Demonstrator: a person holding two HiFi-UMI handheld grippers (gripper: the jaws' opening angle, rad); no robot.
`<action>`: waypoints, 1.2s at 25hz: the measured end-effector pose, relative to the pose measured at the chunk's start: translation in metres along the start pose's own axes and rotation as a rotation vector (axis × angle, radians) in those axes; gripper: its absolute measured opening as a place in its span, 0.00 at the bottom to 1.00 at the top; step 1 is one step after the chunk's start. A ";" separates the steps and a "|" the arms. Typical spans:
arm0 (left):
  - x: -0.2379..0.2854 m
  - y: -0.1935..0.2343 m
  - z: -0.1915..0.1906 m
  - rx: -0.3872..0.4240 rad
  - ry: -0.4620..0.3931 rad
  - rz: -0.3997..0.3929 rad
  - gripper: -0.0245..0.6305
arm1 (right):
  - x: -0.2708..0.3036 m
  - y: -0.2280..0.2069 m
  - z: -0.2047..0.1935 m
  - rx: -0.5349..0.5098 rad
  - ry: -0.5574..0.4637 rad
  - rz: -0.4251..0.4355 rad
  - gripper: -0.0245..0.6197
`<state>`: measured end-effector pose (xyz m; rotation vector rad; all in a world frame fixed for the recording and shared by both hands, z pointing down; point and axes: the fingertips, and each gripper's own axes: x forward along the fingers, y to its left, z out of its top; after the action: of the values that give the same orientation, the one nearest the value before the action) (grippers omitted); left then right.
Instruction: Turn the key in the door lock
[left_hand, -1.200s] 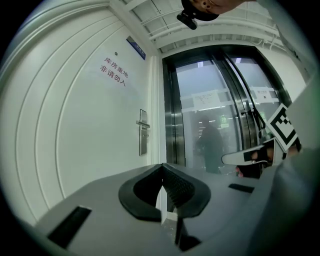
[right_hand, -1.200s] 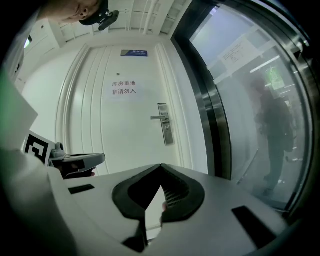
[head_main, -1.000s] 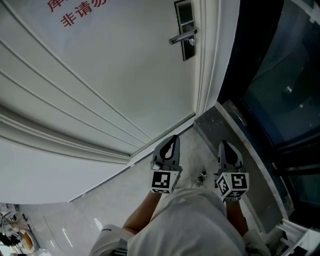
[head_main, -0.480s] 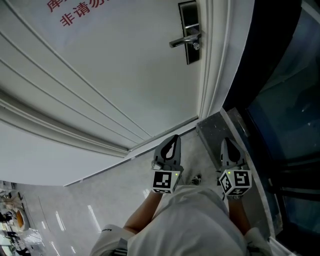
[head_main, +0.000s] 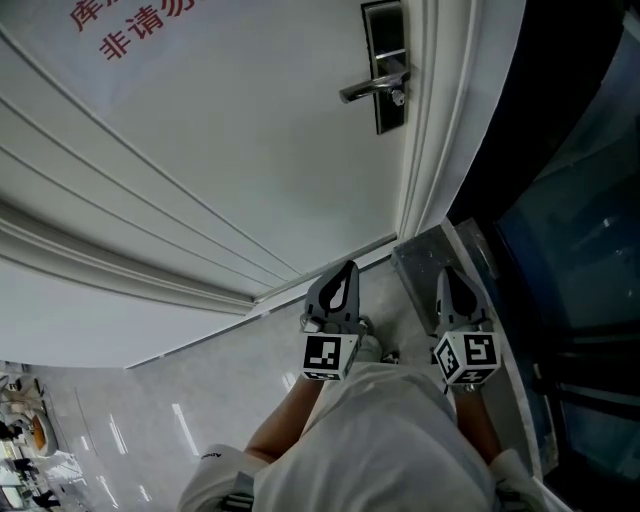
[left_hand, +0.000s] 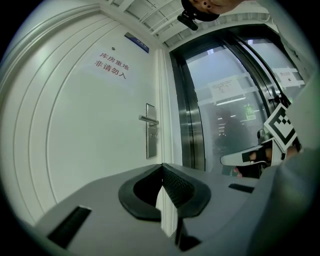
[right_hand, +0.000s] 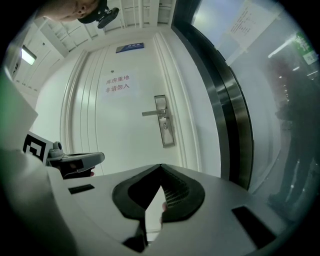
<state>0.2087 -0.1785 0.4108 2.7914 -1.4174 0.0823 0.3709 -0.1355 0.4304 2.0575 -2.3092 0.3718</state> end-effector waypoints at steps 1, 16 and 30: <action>0.007 0.003 0.001 -0.002 -0.001 -0.002 0.05 | 0.006 0.001 0.004 -0.007 0.000 0.003 0.04; 0.088 0.052 0.021 -0.011 -0.021 -0.087 0.05 | 0.102 0.000 0.056 -0.019 -0.022 -0.015 0.04; 0.129 0.083 0.049 0.022 -0.071 -0.040 0.05 | 0.189 -0.006 0.114 -0.036 -0.036 0.024 0.04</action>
<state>0.2200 -0.3327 0.3671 2.8662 -1.3821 -0.0018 0.3687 -0.3430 0.3543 2.0382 -2.3444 0.2941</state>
